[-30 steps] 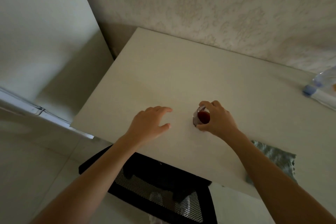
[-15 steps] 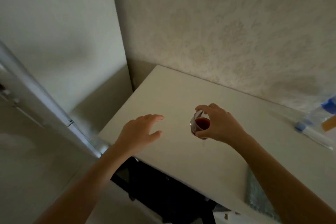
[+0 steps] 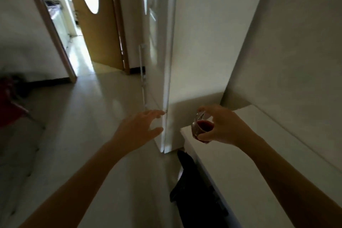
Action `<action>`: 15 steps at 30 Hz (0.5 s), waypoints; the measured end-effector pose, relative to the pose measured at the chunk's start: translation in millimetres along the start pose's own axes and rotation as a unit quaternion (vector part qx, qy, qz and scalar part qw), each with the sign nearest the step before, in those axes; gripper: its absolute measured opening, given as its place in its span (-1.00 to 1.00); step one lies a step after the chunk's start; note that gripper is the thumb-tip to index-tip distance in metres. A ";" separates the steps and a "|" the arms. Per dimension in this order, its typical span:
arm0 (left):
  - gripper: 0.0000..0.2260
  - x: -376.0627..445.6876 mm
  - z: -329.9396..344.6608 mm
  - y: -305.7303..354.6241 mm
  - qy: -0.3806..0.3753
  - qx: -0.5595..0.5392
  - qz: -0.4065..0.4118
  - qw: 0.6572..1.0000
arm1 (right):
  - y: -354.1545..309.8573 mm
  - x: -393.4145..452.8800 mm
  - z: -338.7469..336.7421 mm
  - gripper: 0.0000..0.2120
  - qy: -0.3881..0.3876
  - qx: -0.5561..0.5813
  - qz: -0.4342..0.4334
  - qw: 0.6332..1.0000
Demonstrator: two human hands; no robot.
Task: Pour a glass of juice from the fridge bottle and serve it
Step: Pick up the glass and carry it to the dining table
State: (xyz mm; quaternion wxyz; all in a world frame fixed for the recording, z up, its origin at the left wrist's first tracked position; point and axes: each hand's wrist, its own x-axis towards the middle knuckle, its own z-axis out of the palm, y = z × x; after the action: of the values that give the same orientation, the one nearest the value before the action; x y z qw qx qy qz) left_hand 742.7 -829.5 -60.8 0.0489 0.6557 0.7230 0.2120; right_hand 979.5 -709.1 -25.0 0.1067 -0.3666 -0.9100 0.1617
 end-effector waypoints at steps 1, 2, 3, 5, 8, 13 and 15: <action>-0.58 -16.8 -10.6 -13.8 0.013 0.017 -0.026 0.999 | -17.6 9.4 6.4 -0.30 -0.011 0.007 -0.024 1.000; -0.58 -33.2 -20.6 -28.1 0.025 0.032 -0.049 0.998 | -35.5 19.2 13.6 -0.30 -0.022 0.011 -0.046 0.999; -0.58 -50.0 -30.6 -42.9 0.036 0.044 -0.071 0.996 | -53.8 29.6 21.7 -0.29 -0.033 0.010 -0.065 0.997; -0.58 -78.9 -48.1 -70.4 0.052 0.057 -0.109 0.991 | -86.9 49.9 37.7 -0.28 -0.054 0.011 -0.099 0.994; -0.58 -129.0 -78.7 -122.0 0.076 0.062 -0.177 0.979 | -151.7 87.8 66.6 -0.28 -0.087 0.022 -0.167 0.982; -0.57 -205.9 -130.1 -213.8 0.097 0.080 -0.284 0.951 | -274.9 152.5 121.2 -0.27 -0.126 0.027 -0.273 0.953; -0.56 -230.3 -150.4 -246.7 0.098 0.093 -0.323 0.937 | -323.8 174.9 143.1 -0.27 -0.135 0.041 -0.301 0.943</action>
State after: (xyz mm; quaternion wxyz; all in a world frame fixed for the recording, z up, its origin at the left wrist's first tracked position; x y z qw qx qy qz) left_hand 492.6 -1101.4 -63.8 -0.0181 0.3646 0.9135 0.1798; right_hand 606.0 -837.1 -23.5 0.0412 -0.0455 -0.9764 0.2069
